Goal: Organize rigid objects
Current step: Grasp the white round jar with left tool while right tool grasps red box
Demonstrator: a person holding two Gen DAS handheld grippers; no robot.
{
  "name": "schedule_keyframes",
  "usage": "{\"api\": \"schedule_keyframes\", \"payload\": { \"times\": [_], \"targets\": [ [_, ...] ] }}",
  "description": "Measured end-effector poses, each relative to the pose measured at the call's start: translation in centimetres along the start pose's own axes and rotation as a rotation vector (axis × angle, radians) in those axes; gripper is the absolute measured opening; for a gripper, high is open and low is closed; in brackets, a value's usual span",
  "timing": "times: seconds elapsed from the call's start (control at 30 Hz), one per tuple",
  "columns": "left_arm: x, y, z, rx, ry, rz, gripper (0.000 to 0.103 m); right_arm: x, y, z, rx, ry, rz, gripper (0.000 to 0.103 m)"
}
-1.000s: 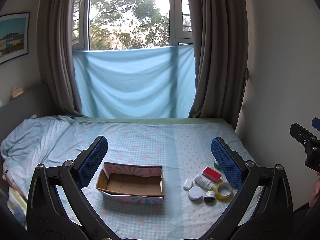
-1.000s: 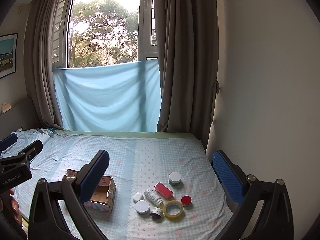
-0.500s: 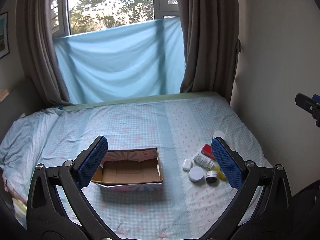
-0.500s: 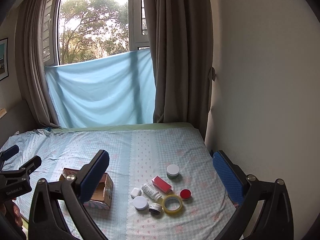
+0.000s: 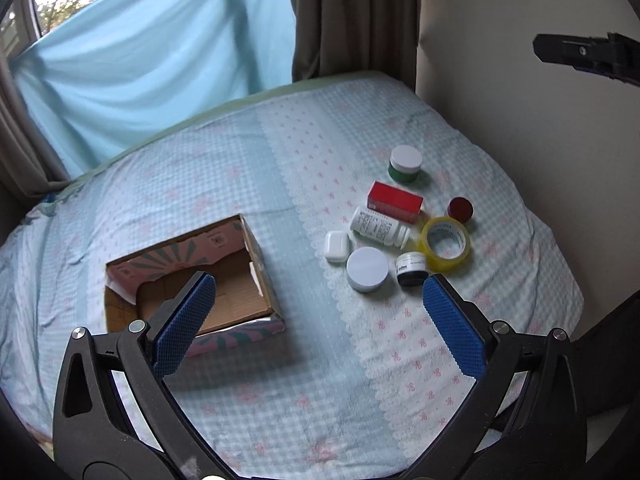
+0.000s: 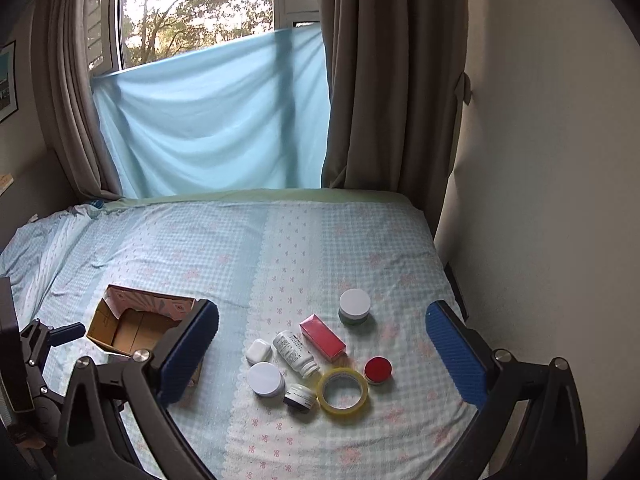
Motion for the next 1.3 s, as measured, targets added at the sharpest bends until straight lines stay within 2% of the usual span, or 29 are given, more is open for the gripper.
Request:
{"api": "schedule_keyframes", "payload": {
  "times": [0.3, 0.6, 0.83, 1.0, 1.13, 1.3],
  "targets": [
    [2.6, 2.4, 12.9, -0.127, 0.062, 0.073, 0.103, 1.9, 2.1, 13.6, -0.174, -0.048, -0.105, 0.103],
    [5.7, 5.0, 23.7, -0.21, 0.108, 0.185, 0.103, 1.5, 6.5, 26.7, -0.367, -0.118, -0.26, 0.103],
    [7.9, 6.8, 27.9, -0.207, 0.142, 0.225, 0.103, 0.3, 10.2, 34.0, -0.502, -0.176, -0.37, 0.091],
    [8.8, 7.1, 29.8, -0.188, 0.154, 0.251, 0.102, 0.3, 11.8, 37.2, -0.571, -0.2, -0.42, 0.079],
    [9.3, 6.8, 30.9, -0.163, 0.159, 0.286, 0.091, 0.4, 12.4, 38.7, -0.607, -0.23, -0.44, 0.071],
    [10.1, 6.3, 31.4, -0.147, 0.163, 0.314, 0.081, -0.1, 12.5, 40.1, -0.634, -0.25, -0.501, 0.062]
  ]
}}
Point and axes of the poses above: each gripper's, at about its wrist camera, not at the fingertips, and z roughly the way its jaws point, x to its right, y to its underside, the point moved 3 cm from there along z, roughly the way its jaws point, and after that the axes turned 2 degrees about -z, right-handed, at the moved point
